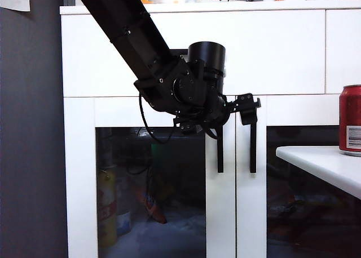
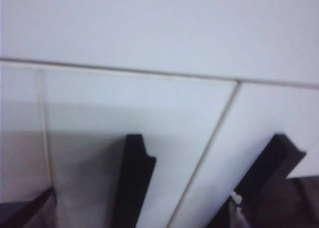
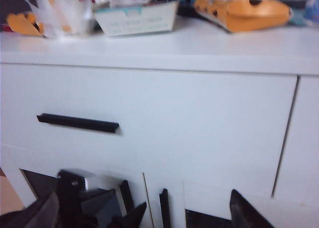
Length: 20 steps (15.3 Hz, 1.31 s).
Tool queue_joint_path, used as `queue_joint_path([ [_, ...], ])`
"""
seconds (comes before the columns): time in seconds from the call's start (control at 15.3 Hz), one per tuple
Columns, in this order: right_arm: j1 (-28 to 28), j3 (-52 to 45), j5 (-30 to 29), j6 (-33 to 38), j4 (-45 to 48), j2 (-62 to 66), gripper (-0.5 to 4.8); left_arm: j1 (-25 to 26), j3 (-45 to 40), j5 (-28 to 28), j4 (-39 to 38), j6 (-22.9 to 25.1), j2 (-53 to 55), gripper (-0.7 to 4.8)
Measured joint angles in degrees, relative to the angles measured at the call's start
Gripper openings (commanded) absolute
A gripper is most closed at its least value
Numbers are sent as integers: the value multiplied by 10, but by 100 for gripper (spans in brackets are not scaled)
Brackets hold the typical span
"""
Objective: Open the left door of the white cabinet, pick up a can of beverage from the table on the right, place it inside the cabinet, and finally close the cabinet door.
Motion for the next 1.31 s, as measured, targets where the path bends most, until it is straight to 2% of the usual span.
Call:
queue_joint_path([
  [0.13,-1,-2,0,0,2,0,441,0,4,-4,-3,-12,0,425],
  [0.2,-2,-2,0,0,2,0,441,0,4,-4,-3,-13,0,398],
  [0.26,-3,-2,0,0,2,0,441,0,4,-3,-3,-12,0,330],
  [0.33,-6,-3,-1,0,2,0,441,0,4,-4,-3,-12,0,140],
  [0.39,-8,-3,0,0,2,0,441,1,4,-2,-2,-12,0,-5],
  [0.59,-9,-3,0,0,2,0,441,2,3,10,-4,5,-1,-5],
  [1.05,-9,-3,0,0,2,0,441,2,3,19,-5,6,-1,-4],
  [1.31,-8,-3,0,0,40,0,441,2,3,20,-5,6,-1,-4],
])
